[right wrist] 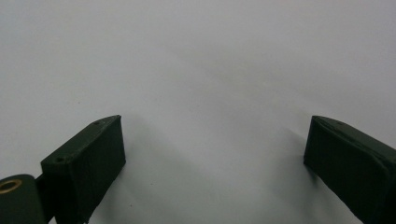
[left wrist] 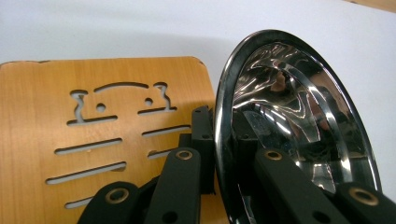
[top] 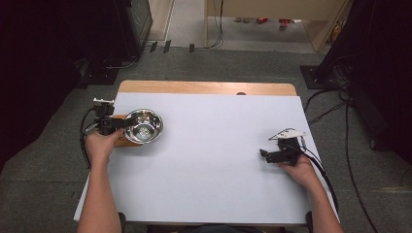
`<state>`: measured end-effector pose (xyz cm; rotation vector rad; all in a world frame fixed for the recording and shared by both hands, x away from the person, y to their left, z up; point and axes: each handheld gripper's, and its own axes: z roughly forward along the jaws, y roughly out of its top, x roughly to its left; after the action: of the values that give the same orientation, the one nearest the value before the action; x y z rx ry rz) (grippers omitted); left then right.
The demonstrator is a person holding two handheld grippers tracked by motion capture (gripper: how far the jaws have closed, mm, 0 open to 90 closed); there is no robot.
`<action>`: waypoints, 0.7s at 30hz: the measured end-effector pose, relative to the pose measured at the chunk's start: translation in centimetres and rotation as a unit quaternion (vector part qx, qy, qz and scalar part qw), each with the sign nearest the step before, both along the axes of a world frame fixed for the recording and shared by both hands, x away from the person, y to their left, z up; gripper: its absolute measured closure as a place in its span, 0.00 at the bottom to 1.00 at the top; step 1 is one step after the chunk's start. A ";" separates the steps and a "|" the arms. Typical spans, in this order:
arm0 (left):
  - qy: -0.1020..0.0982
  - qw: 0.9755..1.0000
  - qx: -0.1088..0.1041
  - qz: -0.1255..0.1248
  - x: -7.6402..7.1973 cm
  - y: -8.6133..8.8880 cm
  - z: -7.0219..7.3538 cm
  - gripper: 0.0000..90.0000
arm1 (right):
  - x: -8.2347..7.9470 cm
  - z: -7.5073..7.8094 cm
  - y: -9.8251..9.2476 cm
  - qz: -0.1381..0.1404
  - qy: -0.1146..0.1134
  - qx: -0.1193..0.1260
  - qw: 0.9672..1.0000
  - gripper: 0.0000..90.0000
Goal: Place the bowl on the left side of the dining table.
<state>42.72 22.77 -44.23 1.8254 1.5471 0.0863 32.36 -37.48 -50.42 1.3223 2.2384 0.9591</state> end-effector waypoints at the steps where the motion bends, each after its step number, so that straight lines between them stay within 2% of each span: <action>1: -0.001 1.000 -0.001 0.001 0.0 0.1 0.0 0.95 | 0.0 0.0 0.0 0.000 0.000 0.000 1.000 0.05; 16: -0.001 0.999 -0.006 0.034 -0.1 1.6 -0.3 0.95 | 0.0 0.0 0.0 0.000 0.000 0.000 1.000 0.05; 19: -0.003 0.999 -0.015 0.045 -0.2 2.1 -0.3 0.95 | 0.0 0.0 0.0 0.000 0.000 0.000 1.000 0.05; 21: -0.005 0.999 -0.011 0.051 -0.2 2.2 -0.3 0.95 | 0.0 0.0 0.0 0.000 0.000 0.000 1.000 0.05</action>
<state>42.49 24.96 -44.49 1.7264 1.6280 0.1246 32.35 -37.48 -50.41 1.3226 2.2391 0.9577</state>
